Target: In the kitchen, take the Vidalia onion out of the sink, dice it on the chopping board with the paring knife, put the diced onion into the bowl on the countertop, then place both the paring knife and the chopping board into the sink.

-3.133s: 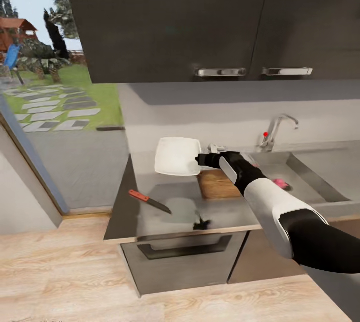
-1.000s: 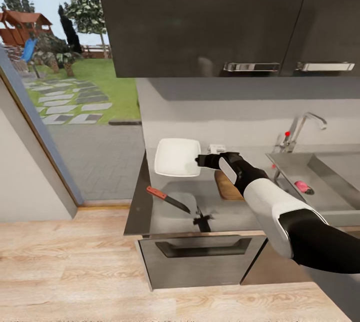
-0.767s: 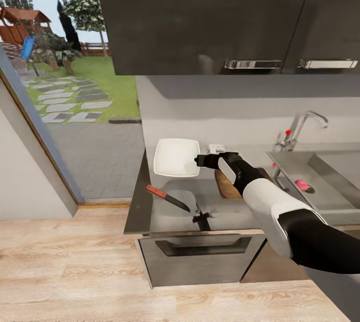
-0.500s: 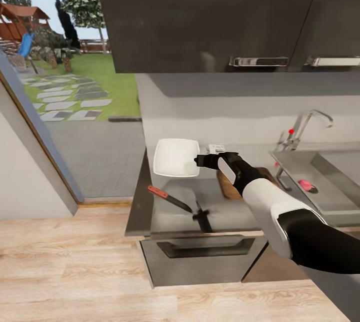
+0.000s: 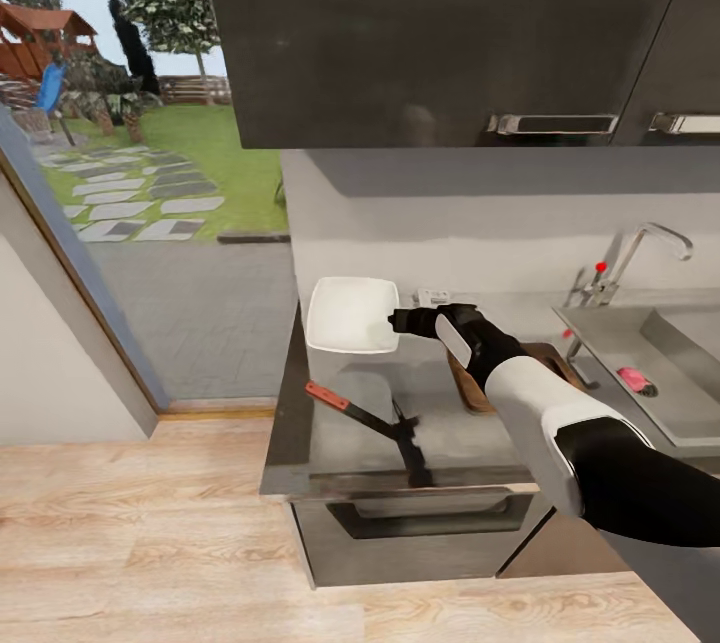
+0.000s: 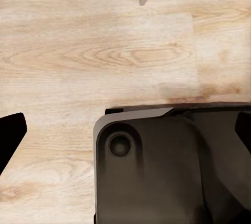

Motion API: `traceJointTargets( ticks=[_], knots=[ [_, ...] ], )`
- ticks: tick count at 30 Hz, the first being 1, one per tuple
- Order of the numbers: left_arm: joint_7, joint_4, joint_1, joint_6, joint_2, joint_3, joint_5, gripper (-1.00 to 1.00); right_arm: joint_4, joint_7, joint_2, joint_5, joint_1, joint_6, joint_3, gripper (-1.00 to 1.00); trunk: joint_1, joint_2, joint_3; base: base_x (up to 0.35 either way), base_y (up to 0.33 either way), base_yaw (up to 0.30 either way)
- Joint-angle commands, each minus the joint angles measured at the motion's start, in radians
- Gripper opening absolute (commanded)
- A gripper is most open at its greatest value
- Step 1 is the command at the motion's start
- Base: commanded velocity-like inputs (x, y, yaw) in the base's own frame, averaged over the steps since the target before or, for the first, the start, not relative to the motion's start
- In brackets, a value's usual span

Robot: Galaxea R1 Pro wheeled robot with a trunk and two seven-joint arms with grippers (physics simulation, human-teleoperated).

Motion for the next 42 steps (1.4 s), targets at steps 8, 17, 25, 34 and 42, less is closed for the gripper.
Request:
traceJointTargets(
  ticks=[8, 17, 25, 34, 42],
  knots=[
    [-0.001, -0.001, 0.0, -0.002, 0.0, -0.003, 0.0, 1.0, -0.001, -0.003, -0.001, -0.009, -0.001, 0.004, 0.006, -1.0, 0.001, -0.002, -0.004, 0.001, 0.001, 0.087],
    [-0.001, -0.001, 0.0, -0.002, 0.0, -0.003, 0.0, 1.0, -0.001, -0.003, -0.001, -0.009, -0.001, 0.004, 0.005, -1.0, 0.001, -0.002, -0.006, 0.0, 0.0, 0.074],
    [-0.001, 0.0, 0.0, -0.002, 0.0, -0.003, 0.0, 1.0, -0.001, -0.002, -0.002, -0.009, -0.001, 0.004, 0.005, -1.0, 0.001, -0.002, -0.009, 0.0, 0.0, 0.001],
    [-0.001, -0.001, 0.0, -0.001, 0.0, -0.003, 0.0, 1.0, -0.001, -0.002, -0.002, -0.01, -0.001, 0.004, 0.005, -1.0, 0.001, -0.002, -0.022, 0.0, 0.0, 0.0],
    [-0.001, -0.001, 0.0, -0.001, 0.0, -0.003, 0.0, 1.0, -0.001, -0.002, -0.002, -0.009, -0.001, 0.005, 0.005, -1.0, 0.001, -0.002, -0.035, 0.077, 0.041, 0.0]
  ],
)
